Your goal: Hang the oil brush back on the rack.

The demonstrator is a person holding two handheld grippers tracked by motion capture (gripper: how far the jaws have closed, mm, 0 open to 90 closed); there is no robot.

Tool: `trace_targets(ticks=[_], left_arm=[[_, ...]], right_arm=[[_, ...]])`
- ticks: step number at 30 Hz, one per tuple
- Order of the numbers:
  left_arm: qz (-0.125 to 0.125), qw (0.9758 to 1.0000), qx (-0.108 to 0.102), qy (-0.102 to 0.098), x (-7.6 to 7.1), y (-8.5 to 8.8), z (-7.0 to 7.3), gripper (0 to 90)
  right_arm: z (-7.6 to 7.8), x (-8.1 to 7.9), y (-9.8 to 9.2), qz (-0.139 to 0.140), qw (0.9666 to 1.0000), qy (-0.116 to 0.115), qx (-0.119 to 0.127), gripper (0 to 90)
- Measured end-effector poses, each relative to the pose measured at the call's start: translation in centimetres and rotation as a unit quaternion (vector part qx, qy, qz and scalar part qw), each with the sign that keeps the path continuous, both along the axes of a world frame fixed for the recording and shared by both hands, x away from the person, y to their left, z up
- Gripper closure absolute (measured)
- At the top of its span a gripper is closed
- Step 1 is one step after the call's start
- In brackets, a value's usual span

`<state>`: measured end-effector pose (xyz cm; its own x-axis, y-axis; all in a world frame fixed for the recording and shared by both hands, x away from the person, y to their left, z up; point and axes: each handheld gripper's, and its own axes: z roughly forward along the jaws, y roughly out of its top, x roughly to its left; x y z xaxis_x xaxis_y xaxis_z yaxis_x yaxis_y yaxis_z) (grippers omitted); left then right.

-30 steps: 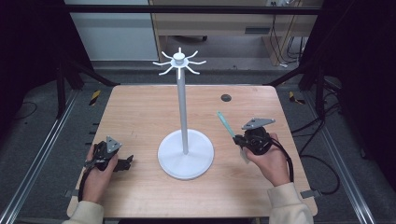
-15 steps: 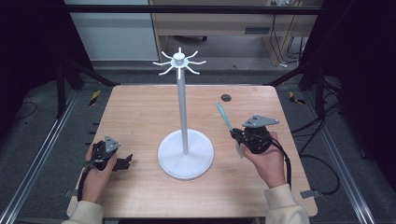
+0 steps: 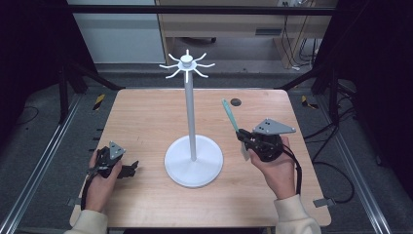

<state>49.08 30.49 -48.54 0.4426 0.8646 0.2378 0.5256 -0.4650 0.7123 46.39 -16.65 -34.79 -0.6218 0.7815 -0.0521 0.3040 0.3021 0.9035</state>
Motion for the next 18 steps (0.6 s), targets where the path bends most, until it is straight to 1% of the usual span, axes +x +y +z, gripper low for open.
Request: trace_targets(ticks=[10,18], left_arm=[[0.000,1.0000,0.001,0.001,0.0,0.0,0.0,2.9],[-0.001,1.0000,0.002,0.001,0.0,0.0,0.0,2.9]], right_arm=[[1.6,-1.1,0.5,0.011,0.9995,-0.026,0.013,82.6],[2.8,-2.0,0.7,0.017,0.9983,-0.051,0.023,82.7]])
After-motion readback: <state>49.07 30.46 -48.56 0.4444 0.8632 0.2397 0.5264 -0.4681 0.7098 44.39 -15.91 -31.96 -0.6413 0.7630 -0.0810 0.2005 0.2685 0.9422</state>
